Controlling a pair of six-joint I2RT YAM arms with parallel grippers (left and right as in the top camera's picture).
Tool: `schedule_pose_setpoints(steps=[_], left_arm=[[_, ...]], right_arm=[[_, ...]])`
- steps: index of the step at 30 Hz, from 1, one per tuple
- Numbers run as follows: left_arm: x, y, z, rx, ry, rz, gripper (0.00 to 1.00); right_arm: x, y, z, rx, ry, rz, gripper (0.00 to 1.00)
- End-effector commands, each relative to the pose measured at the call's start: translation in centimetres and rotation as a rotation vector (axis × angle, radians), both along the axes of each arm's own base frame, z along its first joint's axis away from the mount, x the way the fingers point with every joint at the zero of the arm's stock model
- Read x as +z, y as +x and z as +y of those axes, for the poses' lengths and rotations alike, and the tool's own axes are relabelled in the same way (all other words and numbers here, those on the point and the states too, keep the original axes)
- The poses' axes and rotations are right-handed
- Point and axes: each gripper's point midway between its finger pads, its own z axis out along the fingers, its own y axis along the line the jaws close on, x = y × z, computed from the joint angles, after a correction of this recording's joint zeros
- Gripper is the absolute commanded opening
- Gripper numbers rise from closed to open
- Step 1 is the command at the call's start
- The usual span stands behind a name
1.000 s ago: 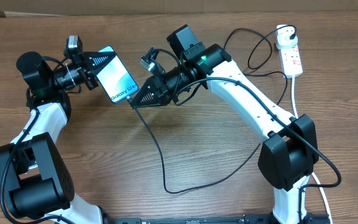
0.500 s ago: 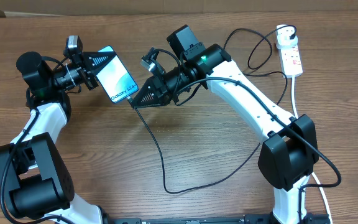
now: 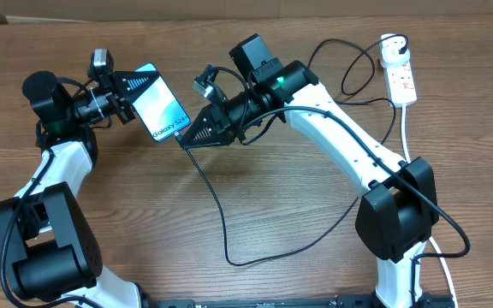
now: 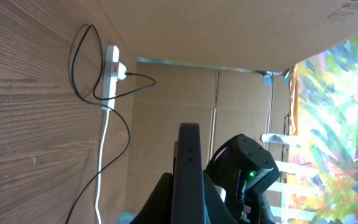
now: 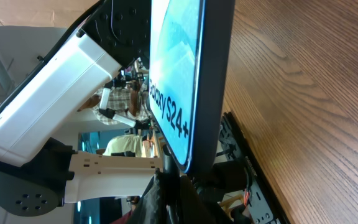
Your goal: Plug charger to phone and switch on socket
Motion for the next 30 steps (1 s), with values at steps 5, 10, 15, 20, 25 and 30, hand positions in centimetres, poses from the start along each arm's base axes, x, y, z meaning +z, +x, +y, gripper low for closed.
schedule_pose_setpoints(steps=[5,10,15,20,25,30], left_arm=[[1.1,-0.4,-0.5,-0.036,0.002,-0.023,0.04],[1.1,-0.4,-0.6,-0.036,0.002,-0.023,0.04],[1.1,-0.5,-1.3,-0.051,0.002,-0.023,0.04],[1.1,-0.5,-1.6,-0.056,0.002,-0.023,0.04],[1.1,-0.6,-1.6,-0.065,0.002,-0.024,0.04],[1.1,-0.8,-1.7,-0.073,0.001,-0.024,0.04]], right_arm=[[0.9,-0.4,0.0,0.006,0.014,-0.011,0.04],[0.6,-0.4,0.1,-0.002,-0.003,-0.005,0.04],[0.8,-0.7,0.7,0.008,0.006,-0.015,0.04],[0.8,-0.7,0.7,0.008,0.006,-0.014,0.04],[0.8,-0.6,0.6,0.003,0.005,-0.013,0.04],[0.8,0.0,0.2,-0.011,0.004,-0.011,0.04]])
